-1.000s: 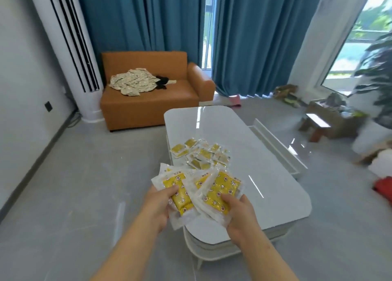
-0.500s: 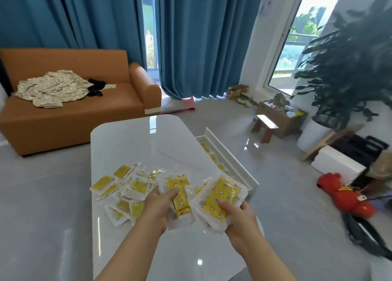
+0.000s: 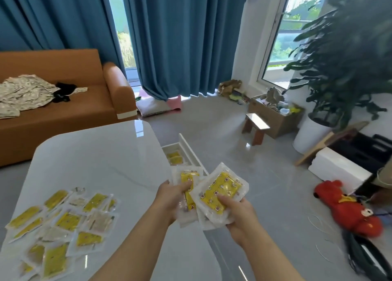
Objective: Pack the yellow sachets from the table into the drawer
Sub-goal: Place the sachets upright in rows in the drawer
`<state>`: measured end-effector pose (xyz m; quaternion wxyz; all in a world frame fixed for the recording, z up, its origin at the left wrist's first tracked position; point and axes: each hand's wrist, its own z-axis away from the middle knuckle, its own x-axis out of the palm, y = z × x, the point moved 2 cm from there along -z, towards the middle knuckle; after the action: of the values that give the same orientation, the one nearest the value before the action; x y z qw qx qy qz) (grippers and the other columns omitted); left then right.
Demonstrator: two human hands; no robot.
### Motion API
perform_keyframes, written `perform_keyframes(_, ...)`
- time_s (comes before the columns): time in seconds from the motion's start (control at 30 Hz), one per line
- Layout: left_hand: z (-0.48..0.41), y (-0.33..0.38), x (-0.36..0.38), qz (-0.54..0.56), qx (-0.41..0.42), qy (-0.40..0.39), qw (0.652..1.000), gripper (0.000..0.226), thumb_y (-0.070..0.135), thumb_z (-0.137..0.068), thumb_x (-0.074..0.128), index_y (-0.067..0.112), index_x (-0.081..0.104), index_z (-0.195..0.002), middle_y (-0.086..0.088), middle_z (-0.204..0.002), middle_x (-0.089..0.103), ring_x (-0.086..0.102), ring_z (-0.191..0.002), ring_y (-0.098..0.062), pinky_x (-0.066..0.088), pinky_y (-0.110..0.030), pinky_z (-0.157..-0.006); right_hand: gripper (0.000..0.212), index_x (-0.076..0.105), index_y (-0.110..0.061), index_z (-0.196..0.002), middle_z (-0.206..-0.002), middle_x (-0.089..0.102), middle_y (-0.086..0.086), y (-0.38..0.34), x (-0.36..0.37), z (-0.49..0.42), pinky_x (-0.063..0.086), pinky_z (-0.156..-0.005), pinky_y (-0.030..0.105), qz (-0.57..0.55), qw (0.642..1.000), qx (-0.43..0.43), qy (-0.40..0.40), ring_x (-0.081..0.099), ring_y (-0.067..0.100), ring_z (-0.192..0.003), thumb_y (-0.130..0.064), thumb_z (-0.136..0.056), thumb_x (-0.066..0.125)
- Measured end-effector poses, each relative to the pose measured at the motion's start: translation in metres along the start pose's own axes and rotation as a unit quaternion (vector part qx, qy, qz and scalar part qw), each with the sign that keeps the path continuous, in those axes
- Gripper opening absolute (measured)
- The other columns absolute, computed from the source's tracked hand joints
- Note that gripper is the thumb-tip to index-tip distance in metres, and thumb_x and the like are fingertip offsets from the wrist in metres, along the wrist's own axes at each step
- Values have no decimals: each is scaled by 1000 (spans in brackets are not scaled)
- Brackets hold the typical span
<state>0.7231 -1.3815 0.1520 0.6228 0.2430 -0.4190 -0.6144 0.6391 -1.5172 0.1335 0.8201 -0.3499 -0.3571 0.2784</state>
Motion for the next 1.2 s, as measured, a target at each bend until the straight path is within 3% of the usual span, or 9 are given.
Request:
perform_keyframes(0.17,-32,-11,118,-1,-38,5,999,9,3,-85,65,9,58,-87,-12,-72,69,67,-63,-27,53,-32,-47,19,64,-5,-103,-91,72,13,-75,-76,-63,55,-58,32,23,999,18,25,69,27,-79,0,-84,63)
perform_keyframes(0.33,-77,-5,173,-16,-54,42,998,13,9,-81,70,10,60,-88,-19,-88,70,68,-81,-35,55,-51,-76,25,61,-11,-112,-101,72,13,-122,-104,-121,55,-79,42,61,997,46,-30,68,31,-93,-4,-89,57)
perform_keyframes(0.5,-138,3,198,13,-88,54,995,14,8,-83,66,5,62,-96,-22,-88,69,68,-77,-35,56,-49,-71,28,58,-14,-116,-104,71,13,-147,-102,-187,55,-65,36,103,989,84,-71,68,30,-91,-2,-91,53)
perform_keyframes(0.63,-210,23,209,18,-97,54,994,26,18,-76,63,7,64,-100,-17,-112,63,59,-107,-37,45,-53,-97,26,57,-16,-115,-102,70,11,-177,-82,-259,54,-70,38,153,981,84,-79,67,29,-89,-4,-92,53)
perform_keyframes(0.7,-252,39,209,27,-101,51,993,23,14,-73,59,7,61,-95,-16,-110,61,57,-108,-35,41,-52,-101,25,57,-15,-115,-101,69,11,-194,-61,-298,53,-68,36,172,979,77,-80,66,28,-86,-4,-92,53)
perform_keyframes(0.8,-296,72,201,25,-90,50,994,48,13,-59,66,6,58,-106,-15,-110,63,57,-109,-38,41,-56,-100,26,56,-15,-115,-101,69,10,-214,-23,-345,52,-64,33,200,972,79,-100,66,26,-83,-3,-92,53)
perform_keyframes(0.93,-335,114,178,51,-80,104,990,12,2,-80,65,3,65,-92,-20,-100,67,61,-101,-38,50,-52,-87,27,56,-14,-116,-103,68,12,-222,33,-401,55,-73,40,209,962,101,-143,66,29,-89,-2,-92,52)
perform_keyframes(1.03,-356,133,157,87,-52,136,985,13,-1,-77,70,5,68,-87,-19,-88,69,66,-84,-35,55,-45,-71,30,55,-13,-120,-106,69,14,-217,75,-438,54,-81,46,229,944,144,-191,67,32,-95,-3,-92,53)
perform_keyframes(1.2,-388,147,106,173,-25,239,955,17,-3,-79,59,3,64,-94,-18,-80,65,63,-69,-30,56,-45,-68,31,54,-8,-121,-109,67,16,-190,150,-496,56,-74,43,293,901,197,-251,67,31,-92,-2,-91,54)
